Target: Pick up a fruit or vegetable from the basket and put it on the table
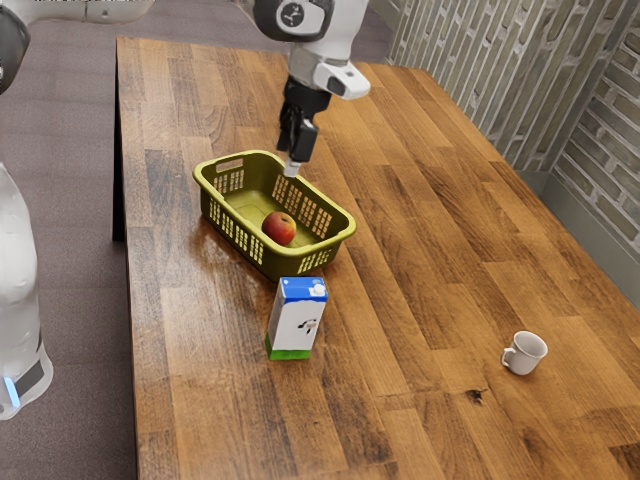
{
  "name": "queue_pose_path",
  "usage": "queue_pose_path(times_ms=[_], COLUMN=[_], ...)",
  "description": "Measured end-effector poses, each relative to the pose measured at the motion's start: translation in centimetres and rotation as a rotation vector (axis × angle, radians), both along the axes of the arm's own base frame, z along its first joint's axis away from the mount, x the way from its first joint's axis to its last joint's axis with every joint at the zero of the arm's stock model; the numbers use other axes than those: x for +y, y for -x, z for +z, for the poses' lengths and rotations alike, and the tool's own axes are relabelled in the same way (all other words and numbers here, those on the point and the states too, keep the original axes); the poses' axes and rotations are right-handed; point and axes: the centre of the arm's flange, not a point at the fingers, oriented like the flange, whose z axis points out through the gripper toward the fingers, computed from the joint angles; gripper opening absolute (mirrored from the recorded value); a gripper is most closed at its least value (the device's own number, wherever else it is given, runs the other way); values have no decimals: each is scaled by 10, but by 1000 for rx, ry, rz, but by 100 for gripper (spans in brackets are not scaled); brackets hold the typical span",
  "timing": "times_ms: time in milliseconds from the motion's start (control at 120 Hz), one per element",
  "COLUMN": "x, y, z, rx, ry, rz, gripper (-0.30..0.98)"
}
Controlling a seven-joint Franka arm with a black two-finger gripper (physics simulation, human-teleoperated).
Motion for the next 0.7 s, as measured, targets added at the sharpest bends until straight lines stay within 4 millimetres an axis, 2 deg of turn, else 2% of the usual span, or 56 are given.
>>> queue_pose_path(times_ms=[133,533,700], x=[10,22,29], y=[0,-5,-21], z=[-17,-33,-63], rx=[2,-15,34], ry=[-2,-13,-5], rz=[25,183,230], gripper=[66,66,66])
